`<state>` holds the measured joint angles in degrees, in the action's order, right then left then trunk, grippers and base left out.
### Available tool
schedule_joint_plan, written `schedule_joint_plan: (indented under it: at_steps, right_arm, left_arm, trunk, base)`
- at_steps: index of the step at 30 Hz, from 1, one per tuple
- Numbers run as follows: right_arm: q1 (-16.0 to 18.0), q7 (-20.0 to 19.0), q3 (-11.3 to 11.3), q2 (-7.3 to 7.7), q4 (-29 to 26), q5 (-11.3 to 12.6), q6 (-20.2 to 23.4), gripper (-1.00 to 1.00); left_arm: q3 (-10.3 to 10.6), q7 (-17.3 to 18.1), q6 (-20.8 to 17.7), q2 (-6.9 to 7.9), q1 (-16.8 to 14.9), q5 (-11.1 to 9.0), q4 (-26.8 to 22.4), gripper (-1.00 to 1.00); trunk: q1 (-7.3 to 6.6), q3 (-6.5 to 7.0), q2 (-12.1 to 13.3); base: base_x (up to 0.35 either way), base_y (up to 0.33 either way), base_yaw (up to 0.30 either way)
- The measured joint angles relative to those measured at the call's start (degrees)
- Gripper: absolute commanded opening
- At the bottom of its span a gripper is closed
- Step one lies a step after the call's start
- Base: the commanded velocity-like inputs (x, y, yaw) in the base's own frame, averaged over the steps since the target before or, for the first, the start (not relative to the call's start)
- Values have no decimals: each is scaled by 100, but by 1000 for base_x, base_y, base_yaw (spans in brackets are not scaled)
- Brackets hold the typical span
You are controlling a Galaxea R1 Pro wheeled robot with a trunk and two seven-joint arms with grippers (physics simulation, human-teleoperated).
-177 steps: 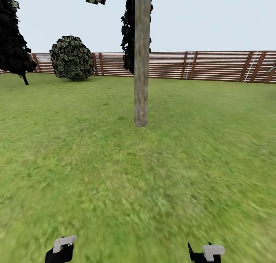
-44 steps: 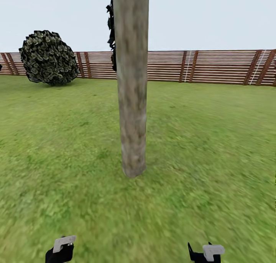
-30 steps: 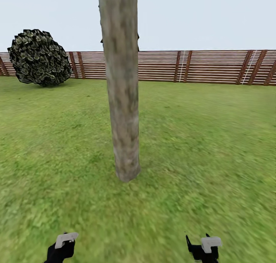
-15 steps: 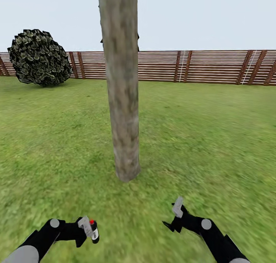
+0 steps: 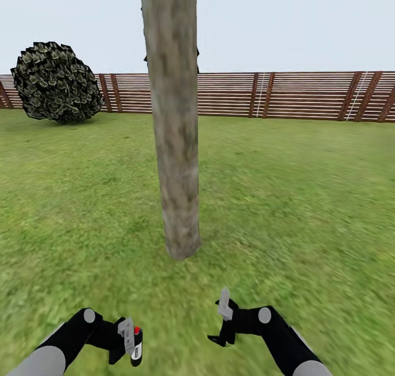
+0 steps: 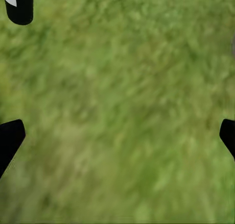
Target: In the garden, pick up the pesticide atomizer on the floor and spray pesticide onto both trees until each tree trunk is fully covered.
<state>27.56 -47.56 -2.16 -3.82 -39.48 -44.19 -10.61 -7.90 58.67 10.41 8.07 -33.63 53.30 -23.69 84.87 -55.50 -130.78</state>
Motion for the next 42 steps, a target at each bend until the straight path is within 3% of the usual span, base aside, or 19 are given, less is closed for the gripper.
schedule_joint_plan:
  at_steps: [3, 13, 17, 18, 19, 22, 25, 37, 42]
  right_arm:
    - [1, -2, -107, -126, 0, -10, -1, -100]
    - [60, -2, -163, -363, 4, -19, 267, -100]
    - [76, -2, -172, -419, 3, -20, 289, -100]
    - [78, -2, -201, -425, 2, -20, 289, -100]
    - [79, -3, -513, -432, -3, -10, 295, -100]
    - [82, -3, -810, -445, -15, 1, 298, -100]
    - [87, -3, -899, -491, -48, 5, 300, -100]
    - [89, -3, -931, -524, -139, 14, 300, -100]
    - [89, -3, -931, -525, -142, 15, 300, -100]
  left_arm:
    - [-5, -7, -12, -156, 0, 268, 0, -100]
    - [0, -35, -7, -540, 0, 381, 0, -100]
    - [3, -39, -7, -630, 0, 601, 0, -100]
    - [3, -39, -8, -659, 0, 660, 0, -100]
    - [1, -39, -10, -734, 0, 738, 0, -100]
    - [-2, -38, -18, -828, -6, 770, -6, -100]
    - [1, -44, -12, -905, -9, 775, -19, -100]
    - [-14, -65, -22, -968, -9, 751, -279, -100]
    - [-15, -66, -17, -1061, 0, 712, -280, -100]
  trunk:
    - [0, 0, 0]
    - [0, 0, 0]
    - [0, 0, 0]
    - [0, 0, 0]
    - [0, 0, 0]
    - [0, 0, 0]
    - [0, 0, 0]
    - [0, 0, 0]
    - [0, 0, 0]
  base:
    - [0, 0, 0]
    - [0, 0, 0]
    - [0, 0, 0]
    - [0, 0, 0]
    - [0, 0, 0]
    - [0, 0, 0]
    - [0, 0, 0]
    - [0, 0, 0]
    - [0, 0, 0]
